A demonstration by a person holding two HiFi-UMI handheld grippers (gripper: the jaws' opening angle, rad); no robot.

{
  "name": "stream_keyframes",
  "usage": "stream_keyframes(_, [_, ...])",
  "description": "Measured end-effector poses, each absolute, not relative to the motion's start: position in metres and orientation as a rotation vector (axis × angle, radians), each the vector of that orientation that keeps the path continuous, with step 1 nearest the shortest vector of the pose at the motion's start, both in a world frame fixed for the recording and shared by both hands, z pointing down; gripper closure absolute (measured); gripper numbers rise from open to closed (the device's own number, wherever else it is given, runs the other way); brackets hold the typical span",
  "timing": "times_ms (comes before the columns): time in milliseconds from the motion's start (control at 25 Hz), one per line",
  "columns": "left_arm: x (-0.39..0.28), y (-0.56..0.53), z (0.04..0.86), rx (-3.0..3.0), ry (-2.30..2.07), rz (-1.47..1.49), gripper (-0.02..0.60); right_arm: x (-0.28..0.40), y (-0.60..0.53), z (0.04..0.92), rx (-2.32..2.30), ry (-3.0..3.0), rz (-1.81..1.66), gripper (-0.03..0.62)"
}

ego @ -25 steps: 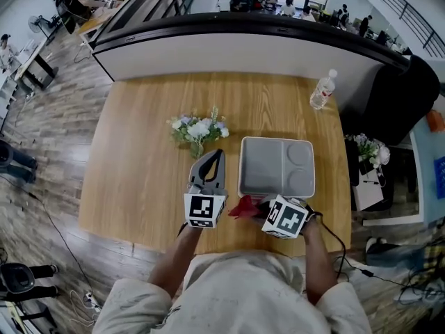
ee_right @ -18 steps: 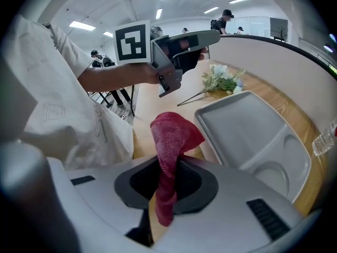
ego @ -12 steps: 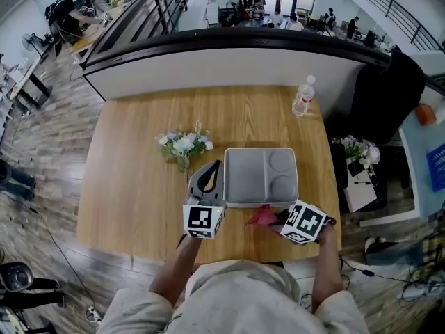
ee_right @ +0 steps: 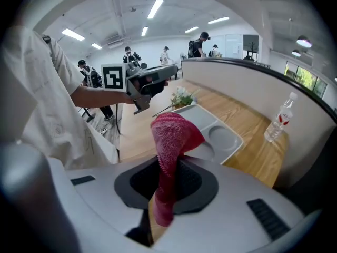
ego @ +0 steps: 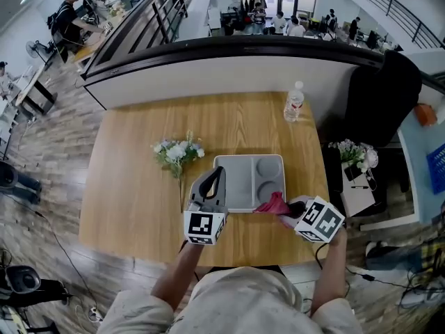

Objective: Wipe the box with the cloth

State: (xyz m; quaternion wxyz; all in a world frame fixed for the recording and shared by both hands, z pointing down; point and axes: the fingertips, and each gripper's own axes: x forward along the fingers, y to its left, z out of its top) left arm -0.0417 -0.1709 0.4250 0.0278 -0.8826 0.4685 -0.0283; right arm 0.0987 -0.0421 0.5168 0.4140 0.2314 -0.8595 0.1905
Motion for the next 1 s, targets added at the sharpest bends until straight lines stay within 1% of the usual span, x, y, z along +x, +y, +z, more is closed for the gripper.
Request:
stream_keyframes(240, [-0.028,-0.171,0.412,-2.681,1.455,-0.084,0.568,0.132,-0.089,0.472,0.866,-2.257,0.212,0.526])
stream_keyframes(440, [-0.02,-0.169,0.401,-2.654,1.473,-0.062,0.568,0.15,-0.11,0.437,1.055,-2.339,0.069,0.526])
stream_keyframes(1000, [-0.01,-0.173,0.377,-2.598,1.508,0.023,0.568,0.177,-0.134,0.385,1.388,-2.472,-0.094,0.526])
